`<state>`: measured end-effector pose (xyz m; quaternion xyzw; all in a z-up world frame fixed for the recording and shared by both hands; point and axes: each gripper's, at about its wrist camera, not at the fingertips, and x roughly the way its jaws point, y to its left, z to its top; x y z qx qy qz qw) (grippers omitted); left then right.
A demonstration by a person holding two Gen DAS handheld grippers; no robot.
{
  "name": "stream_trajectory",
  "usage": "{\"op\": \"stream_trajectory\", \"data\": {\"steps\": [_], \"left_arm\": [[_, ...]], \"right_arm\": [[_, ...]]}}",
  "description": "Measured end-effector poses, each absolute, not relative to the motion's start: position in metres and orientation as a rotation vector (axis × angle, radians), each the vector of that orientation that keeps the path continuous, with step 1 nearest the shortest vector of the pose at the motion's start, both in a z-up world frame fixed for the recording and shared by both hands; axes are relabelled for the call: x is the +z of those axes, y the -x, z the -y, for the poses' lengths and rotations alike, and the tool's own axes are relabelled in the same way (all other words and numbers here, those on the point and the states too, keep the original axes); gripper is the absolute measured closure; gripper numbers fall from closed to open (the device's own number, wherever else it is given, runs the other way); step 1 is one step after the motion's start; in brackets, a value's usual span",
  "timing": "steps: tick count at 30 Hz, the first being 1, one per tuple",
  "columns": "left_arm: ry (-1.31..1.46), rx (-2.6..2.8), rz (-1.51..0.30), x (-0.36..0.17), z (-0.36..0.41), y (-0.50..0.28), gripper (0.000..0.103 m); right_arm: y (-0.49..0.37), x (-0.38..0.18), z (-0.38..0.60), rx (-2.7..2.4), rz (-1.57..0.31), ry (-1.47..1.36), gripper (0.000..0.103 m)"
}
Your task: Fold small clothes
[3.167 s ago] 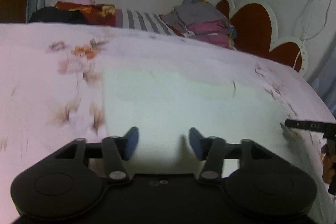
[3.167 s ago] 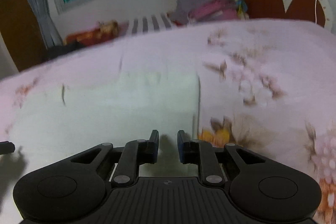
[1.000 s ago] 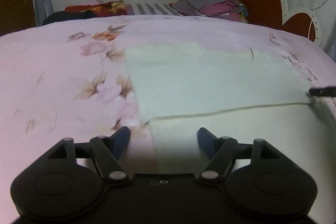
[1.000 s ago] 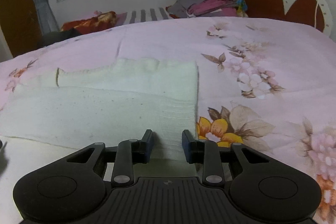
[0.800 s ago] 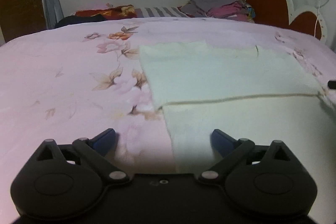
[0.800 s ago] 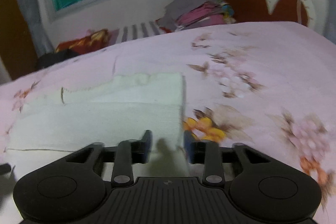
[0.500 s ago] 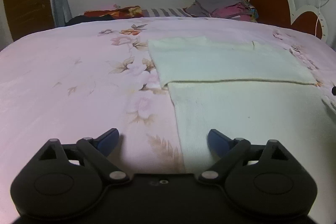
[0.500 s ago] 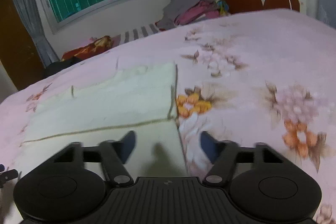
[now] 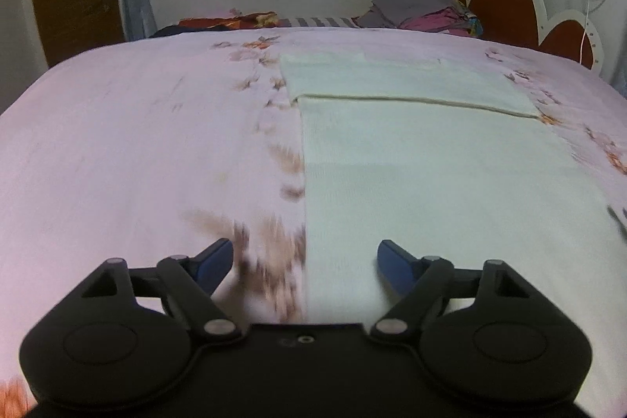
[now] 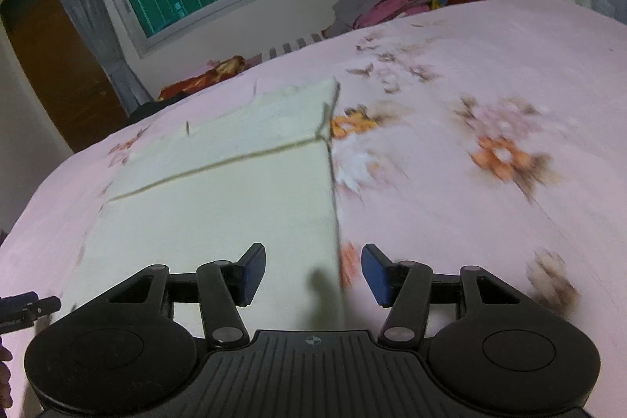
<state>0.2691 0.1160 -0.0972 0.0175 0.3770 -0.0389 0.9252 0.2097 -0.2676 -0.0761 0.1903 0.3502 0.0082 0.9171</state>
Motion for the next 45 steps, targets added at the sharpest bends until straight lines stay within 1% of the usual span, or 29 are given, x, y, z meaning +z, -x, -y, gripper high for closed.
{"op": "stream_trajectory", "data": {"steps": [5,6,7,9,11,12,15,17,19,23,24,26,30,32,33,34,35,36,37,38,39,41,43,45], "left_arm": [[0.031,-0.093,-0.804,-0.100,-0.127,-0.227,0.033],[0.056,-0.100,-0.813,-0.101,-0.129,-0.220,0.036],[0.090,-0.113,-0.825,-0.104,-0.134,-0.214,0.044],[0.170,-0.126,-0.857,-0.111,-0.143,-0.204,0.051],[0.231,-0.133,-0.846,-0.114,-0.152,-0.193,0.051],[0.259,-0.142,-0.846,-0.115,-0.155,-0.189,0.051],[0.335,-0.179,-0.856,-0.117,-0.164,-0.182,0.051],[0.401,-0.206,-0.864,-0.119,-0.171,-0.179,0.052],[0.464,-0.231,-0.869,-0.123,-0.176,-0.177,0.057],[0.618,-0.270,-0.868,-0.135,-0.185,-0.175,0.058],[0.644,-0.271,-0.867,-0.137,-0.187,-0.181,0.061],[0.657,-0.276,-0.867,-0.138,-0.188,-0.194,0.062],[0.683,-0.319,-0.888,-0.143,-0.181,-0.213,0.063],[0.700,-0.370,-0.900,-0.147,-0.178,-0.212,0.073],[0.703,-0.380,-0.911,-0.149,-0.176,-0.207,0.080],[0.711,-0.388,-0.911,-0.152,-0.176,-0.203,0.080],[0.723,-0.394,-0.906,-0.155,-0.177,-0.200,0.080],[0.739,-0.391,-0.900,-0.158,-0.179,-0.198,0.081],[0.761,-0.383,-0.900,-0.161,-0.181,-0.199,0.085],[0.787,-0.373,-0.902,-0.164,-0.184,-0.200,0.087],[0.800,-0.364,-0.906,-0.165,-0.184,-0.202,0.098],[0.774,-0.371,-0.869,-0.158,-0.184,-0.200,0.099],[0.809,-0.403,-0.761,-0.144,-0.188,-0.190,0.099],[0.784,-0.362,-0.754,-0.141,-0.189,-0.182,0.099]], "right_arm": [[-0.154,-0.076,0.274,0.050,-0.727,-0.423,0.048],[-0.143,-0.077,0.275,0.063,-0.731,-0.430,0.048],[-0.136,-0.078,0.275,0.070,-0.736,-0.436,0.049],[-0.122,-0.082,0.274,0.086,-0.752,-0.467,0.050],[-0.112,-0.088,0.272,0.082,-0.771,-0.491,0.051],[-0.108,-0.091,0.271,0.079,-0.782,-0.496,0.055],[-0.096,-0.102,0.266,0.096,-0.817,-0.558,0.059],[-0.087,-0.109,0.263,0.105,-0.828,-0.602,0.060],[-0.079,-0.111,0.261,0.116,-0.827,-0.632,0.060],[-0.073,-0.109,0.258,0.150,-0.832,-0.689,0.060],[-0.075,-0.108,0.259,0.154,-0.826,-0.688,0.060],[-0.085,-0.106,0.264,0.122,-0.812,-0.671,0.060],[-0.109,-0.113,0.280,0.091,-0.816,-0.764,0.060],[-0.111,-0.117,0.283,0.101,-0.828,-0.801,0.060],[-0.109,-0.119,0.282,0.118,-0.835,-0.815,0.065],[-0.105,-0.120,0.279,0.143,-0.847,-0.816,0.071],[-0.101,-0.122,0.275,0.165,-0.866,-0.809,0.080],[-0.096,-0.123,0.271,0.187,-0.877,-0.800,0.082],[-0.091,-0.123,0.269,0.207,-0.872,-0.797,0.083],[-0.089,-0.124,0.270,0.210,-0.865,-0.801,0.087],[-0.089,-0.125,0.272,0.203,-0.864,-0.812,0.100],[-0.093,-0.125,0.275,0.189,-0.859,-0.812,0.100],[-0.093,-0.116,0.275,0.186,-0.837,-0.773,0.100],[-0.087,-0.102,0.278,0.211,-0.786,-0.765,0.100]]}}
